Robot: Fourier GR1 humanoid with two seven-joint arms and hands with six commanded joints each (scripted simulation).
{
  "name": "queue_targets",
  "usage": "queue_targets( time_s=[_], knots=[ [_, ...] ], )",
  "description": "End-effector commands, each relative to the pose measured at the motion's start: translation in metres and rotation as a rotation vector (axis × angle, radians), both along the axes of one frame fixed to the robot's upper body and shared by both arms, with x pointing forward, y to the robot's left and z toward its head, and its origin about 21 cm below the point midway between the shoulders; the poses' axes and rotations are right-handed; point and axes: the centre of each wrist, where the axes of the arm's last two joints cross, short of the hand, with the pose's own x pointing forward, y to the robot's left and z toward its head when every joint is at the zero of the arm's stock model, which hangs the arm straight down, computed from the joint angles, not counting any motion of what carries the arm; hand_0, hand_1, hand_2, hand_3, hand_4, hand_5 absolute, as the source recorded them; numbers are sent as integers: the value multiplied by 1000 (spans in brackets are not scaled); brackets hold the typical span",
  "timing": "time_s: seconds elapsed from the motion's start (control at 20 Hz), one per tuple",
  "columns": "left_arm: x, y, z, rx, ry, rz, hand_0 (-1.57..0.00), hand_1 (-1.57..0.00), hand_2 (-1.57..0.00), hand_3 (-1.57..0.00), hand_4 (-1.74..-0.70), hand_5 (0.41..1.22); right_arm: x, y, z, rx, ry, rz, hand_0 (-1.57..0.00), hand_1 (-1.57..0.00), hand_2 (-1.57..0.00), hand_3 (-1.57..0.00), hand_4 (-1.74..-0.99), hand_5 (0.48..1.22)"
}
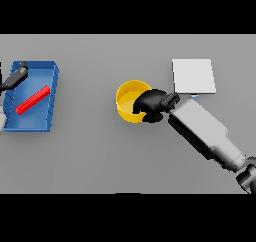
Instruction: Pick up the red beaker and tilt it to pour out 1 green nut into yellow bowl. Pick up the yellow bowl and place it on the metallic measuring scale.
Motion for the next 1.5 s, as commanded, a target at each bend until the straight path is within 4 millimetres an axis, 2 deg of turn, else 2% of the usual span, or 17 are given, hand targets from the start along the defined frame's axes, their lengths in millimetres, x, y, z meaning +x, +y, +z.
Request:
queue_targets(
  time_s=[0.0,0.2,0.45,0.65,0.75,0.85,1.0,1.25,1.35,1.45],
  knots=[
    [2,1,1,0,2,1,1,1,1,1,-735,689,-1,0,-1,4,-3,-10,-1474,-1472,-1281,-1365,-1702,1195],
    [0,-3,1,0,1,-1,1,1,1,1,-731,685,-1,-3,4,23,-26,-6,-1531,-1531,-1306,-1405,-1725,1210],
    [0,-1,3,-4,2,-1,1,1,1,1,-735,690,1,-4,35,23,-68,-26,-1558,-1558,-1404,-1266,-1736,1217],
    [1,1,3,6,-10,-4,1,1,1,1,-739,693,3,-15,59,44,-137,-67,-1566,-1566,-1422,-1268,-1739,1220],
    [2,3,3,7,-10,1,1,1,1,1,-736,697,3,-27,64,55,-148,-85,-1568,-1568,-1436,-1266,-1740,1220],
    [1,4,7,1,-17,-7,1,1,1,1,-746,697,1,-42,67,71,-150,-108,-1569,-1569,-1439,-1376,-1740,1220],
    [1,0,7,11,-10,-1,1,1,1,1,-742,704,8,-57,75,71,-182,-162,-1570,-1570,-1482,-1283,-1741,1220],
    [-3,0,6,5,-9,-6,1,1,1,1,-743,708,27,-100,90,84,-275,-277,-1571,-1571,-1536,-1209,-1741,1221],
    [-3,0,8,-1,-3,4,1,1,1,1,-738,703,35,-117,86,89,-281,-324,-1571,-1571,-1527,-1192,-1741,1221],
    [-3,0,8,4,1,3,1,1,1,1,-734,697,41,-125,80,95,-283,-366,-1571,-1571,-1501,-1175,-1741,1221]
  ],
)
